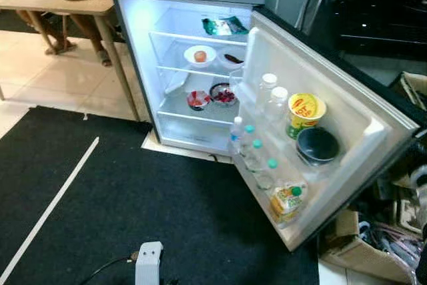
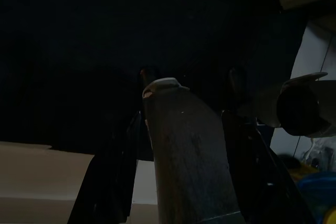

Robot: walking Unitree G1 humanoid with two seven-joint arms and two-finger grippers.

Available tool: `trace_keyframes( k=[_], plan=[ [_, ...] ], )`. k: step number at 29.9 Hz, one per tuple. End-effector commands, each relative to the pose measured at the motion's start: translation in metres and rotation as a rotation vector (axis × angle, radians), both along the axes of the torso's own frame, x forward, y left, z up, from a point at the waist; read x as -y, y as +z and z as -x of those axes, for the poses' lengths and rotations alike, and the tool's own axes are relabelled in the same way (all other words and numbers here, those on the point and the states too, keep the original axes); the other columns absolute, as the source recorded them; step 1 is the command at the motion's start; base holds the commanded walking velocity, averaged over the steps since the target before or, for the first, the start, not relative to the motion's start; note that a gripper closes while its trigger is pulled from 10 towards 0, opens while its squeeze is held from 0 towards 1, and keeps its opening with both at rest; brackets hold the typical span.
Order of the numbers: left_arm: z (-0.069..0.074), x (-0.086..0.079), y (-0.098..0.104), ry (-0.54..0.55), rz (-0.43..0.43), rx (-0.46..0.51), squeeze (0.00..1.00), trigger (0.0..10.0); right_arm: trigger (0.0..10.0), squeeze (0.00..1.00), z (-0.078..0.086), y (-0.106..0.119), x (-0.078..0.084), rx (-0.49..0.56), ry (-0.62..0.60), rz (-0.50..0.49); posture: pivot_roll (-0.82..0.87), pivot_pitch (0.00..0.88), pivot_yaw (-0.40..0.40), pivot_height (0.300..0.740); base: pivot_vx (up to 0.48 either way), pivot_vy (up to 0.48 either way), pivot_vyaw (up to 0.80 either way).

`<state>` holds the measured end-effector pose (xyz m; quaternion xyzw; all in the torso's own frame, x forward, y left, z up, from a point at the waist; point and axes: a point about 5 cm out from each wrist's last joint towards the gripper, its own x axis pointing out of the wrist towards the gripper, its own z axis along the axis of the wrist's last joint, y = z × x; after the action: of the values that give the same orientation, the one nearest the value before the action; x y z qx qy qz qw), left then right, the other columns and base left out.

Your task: Restocking fridge

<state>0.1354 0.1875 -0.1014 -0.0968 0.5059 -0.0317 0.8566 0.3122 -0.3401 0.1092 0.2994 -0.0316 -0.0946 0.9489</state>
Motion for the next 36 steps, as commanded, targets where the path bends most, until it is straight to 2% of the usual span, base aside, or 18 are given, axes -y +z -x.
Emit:
trace_keyframes(
  k=[1,3,4,5,7,11,13,15,16,17,18,20,22,26,29,31,33,36],
  plan=[
    [0.005,0.002,-0.002,0.008,0.008,-0.015,0.00,10.0,10.0,0.00,-0.017,0.004,-0.036,0.052,0.272,0.016,-0.04,0.000,0.002,0.740,0.000,0.000,0.00],
    [0.005,0.002,-0.002,0.007,0.008,-0.015,0.00,10.0,10.0,0.00,-0.017,0.001,-0.047,0.049,0.369,0.029,-0.04,0.000,0.002,0.740,0.000,0.000,0.00],
    [0.004,0.002,-0.002,0.005,0.009,-0.016,0.00,10.0,10.0,0.00,-0.016,-0.009,-0.072,0.019,0.584,0.084,-0.04,0.000,0.002,0.740,0.000,0.000,0.00],
    [0.004,0.002,-0.002,0.005,0.009,-0.016,0.00,10.0,10.0,0.00,-0.016,-0.009,-0.072,0.019,0.584,0.084,-0.04,0.000,0.002,0.740,0.000,0.000,0.00],
    [0.004,0.002,-0.002,0.004,0.009,-0.015,0.00,10.0,10.0,0.00,-0.008,-0.018,-0.106,0.016,0.852,0.139,-0.05,0.000,0.007,0.740,0.000,0.000,0.00],
    [0.004,0.002,-0.002,0.004,0.009,-0.015,0.00,10.0,10.0,0.00,-0.005,-0.020,-0.117,0.025,0.938,0.141,-0.05,0.000,0.007,0.740,0.000,0.000,0.00],
    [0.004,0.002,-0.002,0.001,0.011,-0.015,0.00,10.0,10.0,0.00,0.010,-0.003,-0.162,0.124,1.229,0.169,-0.04,0.000,0.008,0.740,0.000,0.000,0.00],
    [0.004,0.002,-0.002,0.001,0.011,-0.015,0.00,10.0,10.0,0.00,0.010,-0.003,-0.162,0.124,1.229,0.169,-0.04,0.000,0.008,0.740,0.000,0.000,0.00],
    [0.004,0.003,-0.002,0.001,0.013,-0.015,0.00,10.0,10.0,0.00,0.019,0.009,-0.181,0.187,1.345,0.166,-0.04,0.000,0.008,0.740,0.000,0.000,0.00],
    [0.004,0.003,-0.002,0.001,0.013,-0.015,0.00,10.0,10.0,0.00,0.019,0.009,-0.181,0.187,1.345,0.166,-0.04,0.000,0.008,0.740,0.000,0.000,0.00],
    [0.003,0.004,-0.002,0.001,0.016,-0.015,0.00,10.0,10.0,0.00,0.022,0.022,-0.194,0.252,1.399,0.155,-0.05,0.000,0.006,0.740,0.000,0.000,0.00],
    [0.003,0.004,-0.002,0.002,0.018,-0.015,0.00,10.0,10.0,0.00,0.018,0.026,-0.196,0.273,1.380,0.156,-0.05,0.000,0.006,0.740,0.000,0.000,0.00],
    [0.004,0.005,-0.002,0.002,0.021,-0.017,0.00,10.0,10.0,0.00,0.002,0.012,-0.184,0.200,1.246,0.208,-0.05,0.000,0.003,0.740,0.000,0.000,0.00],
    [0.005,0.006,-0.002,-0.003,0.021,-0.022,0.00,10.0,10.0,0.00,-0.011,-0.032,-0.147,-0.098,0.926,0.338,-0.05,0.000,0.003,0.740,0.000,0.000,0.00],
    [0.006,0.005,-0.003,-0.006,0.016,-0.027,0.00,10.0,10.0,0.00,0.004,-0.063,-0.115,-0.332,0.679,0.429,-0.05,0.000,0.004,0.740,0.000,0.000,0.00],
    [0.006,0.005,-0.003,-0.006,0.016,-0.027,0.00,10.0,10.0,0.00,0.004,-0.063,-0.115,-0.332,0.679,0.429,-0.05,0.000,0.004,0.740,0.000,0.000,0.00],
    [0.007,0.004,-0.003,-0.014,0.006,-0.030,0.00,10.0,10.0,0.00,0.030,-0.096,-0.087,-0.562,0.476,0.483,-0.05,0.000,0.006,0.740,0.000,0.000,0.00],
    [0.007,0.003,-0.003,-0.018,0.001,-0.031,0.00,10.0,10.0,0.00,0.045,-0.109,-0.077,-0.651,0.403,0.483,-0.04,0.000,0.007,0.740,0.000,0.000,0.00]
  ],
)
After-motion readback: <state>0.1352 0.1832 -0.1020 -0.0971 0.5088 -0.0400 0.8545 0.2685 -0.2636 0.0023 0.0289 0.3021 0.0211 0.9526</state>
